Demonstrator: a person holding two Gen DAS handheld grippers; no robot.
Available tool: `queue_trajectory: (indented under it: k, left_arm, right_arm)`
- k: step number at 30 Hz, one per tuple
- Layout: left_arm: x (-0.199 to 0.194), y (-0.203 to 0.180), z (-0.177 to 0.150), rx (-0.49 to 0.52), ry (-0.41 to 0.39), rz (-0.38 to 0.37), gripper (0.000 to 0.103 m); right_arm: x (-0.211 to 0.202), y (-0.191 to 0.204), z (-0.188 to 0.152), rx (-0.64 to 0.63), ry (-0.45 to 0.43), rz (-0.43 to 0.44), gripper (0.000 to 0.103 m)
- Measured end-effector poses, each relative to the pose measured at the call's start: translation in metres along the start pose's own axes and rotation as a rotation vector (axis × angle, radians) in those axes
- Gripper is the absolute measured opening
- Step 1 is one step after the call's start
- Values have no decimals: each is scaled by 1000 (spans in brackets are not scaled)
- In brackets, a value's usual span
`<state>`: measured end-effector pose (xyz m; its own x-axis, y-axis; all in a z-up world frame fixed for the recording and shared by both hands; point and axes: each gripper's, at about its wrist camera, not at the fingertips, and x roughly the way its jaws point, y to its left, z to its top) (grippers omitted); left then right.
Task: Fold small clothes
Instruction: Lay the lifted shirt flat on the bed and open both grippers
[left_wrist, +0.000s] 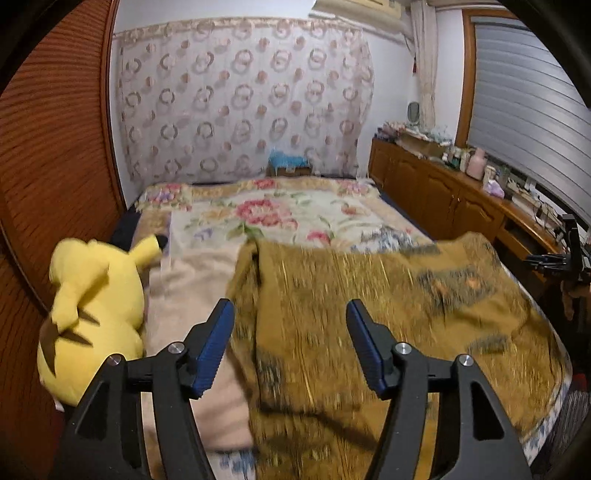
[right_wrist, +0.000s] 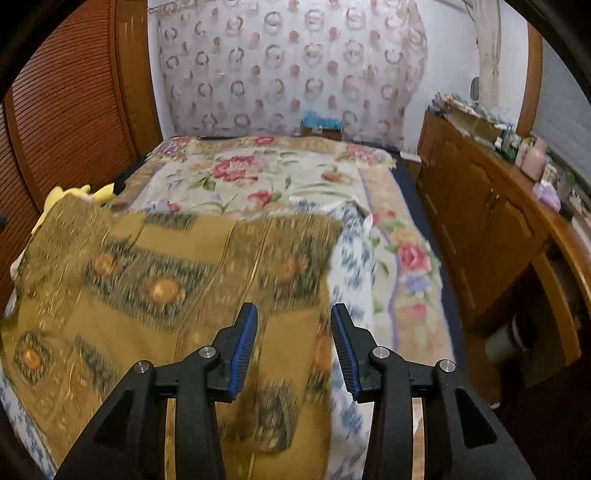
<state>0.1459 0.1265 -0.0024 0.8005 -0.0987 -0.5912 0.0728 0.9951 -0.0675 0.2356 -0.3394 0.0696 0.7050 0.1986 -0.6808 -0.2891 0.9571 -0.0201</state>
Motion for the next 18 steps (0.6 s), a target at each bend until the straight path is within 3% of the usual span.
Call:
queue_trajectory:
  k: [4, 9, 18]
  left_arm:
    - [4, 2, -23, 3, 46, 12, 64]
    - [14, 7, -45, -22, 94, 13, 64]
    - [27, 4, -52, -16, 114, 15, 64]
  right_arm:
    - [-15, -7, -21, 7, 20, 24, 43]
    - [3, -19, -31, 23, 49, 49, 43]
    - [11, -25, -30, 20, 70, 17, 43]
